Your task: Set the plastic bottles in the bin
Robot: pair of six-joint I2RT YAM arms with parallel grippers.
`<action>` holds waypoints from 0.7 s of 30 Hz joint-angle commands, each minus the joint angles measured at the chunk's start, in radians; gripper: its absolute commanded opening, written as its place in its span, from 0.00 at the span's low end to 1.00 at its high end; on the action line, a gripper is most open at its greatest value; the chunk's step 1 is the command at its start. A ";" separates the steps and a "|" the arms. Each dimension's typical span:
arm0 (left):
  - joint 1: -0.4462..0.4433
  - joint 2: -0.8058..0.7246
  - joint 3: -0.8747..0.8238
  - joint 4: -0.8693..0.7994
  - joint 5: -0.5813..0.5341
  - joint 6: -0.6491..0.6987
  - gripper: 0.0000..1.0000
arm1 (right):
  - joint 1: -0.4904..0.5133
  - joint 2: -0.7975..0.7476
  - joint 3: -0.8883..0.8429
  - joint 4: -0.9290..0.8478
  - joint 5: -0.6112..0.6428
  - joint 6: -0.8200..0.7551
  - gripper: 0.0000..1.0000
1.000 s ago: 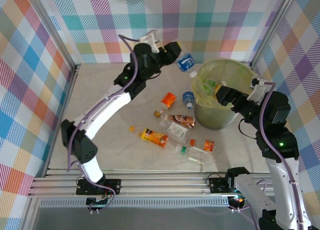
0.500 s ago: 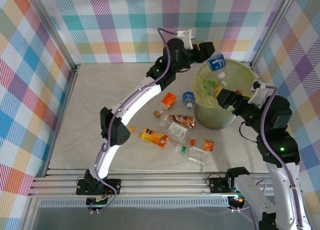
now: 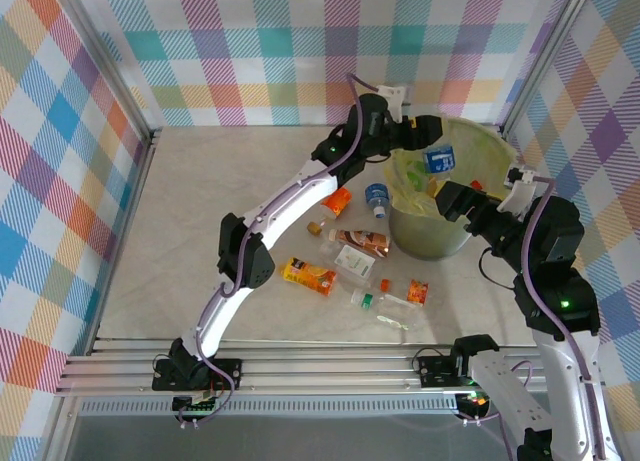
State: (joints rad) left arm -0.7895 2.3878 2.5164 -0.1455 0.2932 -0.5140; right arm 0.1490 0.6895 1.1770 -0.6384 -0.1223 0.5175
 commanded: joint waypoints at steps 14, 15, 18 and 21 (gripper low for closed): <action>-0.016 -0.076 0.092 -0.108 -0.065 0.116 1.00 | -0.006 -0.017 0.004 -0.026 0.012 0.011 1.00; -0.016 -0.093 0.091 -0.124 -0.079 0.132 1.00 | -0.006 -0.013 0.004 -0.023 0.006 0.011 1.00; -0.016 -0.148 0.091 -0.197 -0.139 0.167 1.00 | -0.007 0.000 0.006 -0.012 -0.016 0.012 1.00; -0.015 -0.209 0.087 -0.258 -0.227 0.199 1.00 | -0.006 0.012 0.010 -0.005 -0.035 0.016 1.00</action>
State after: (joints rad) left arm -0.7914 2.3268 2.5721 -0.3447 0.1761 -0.3847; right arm 0.1490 0.6888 1.1770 -0.6731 -0.1238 0.5175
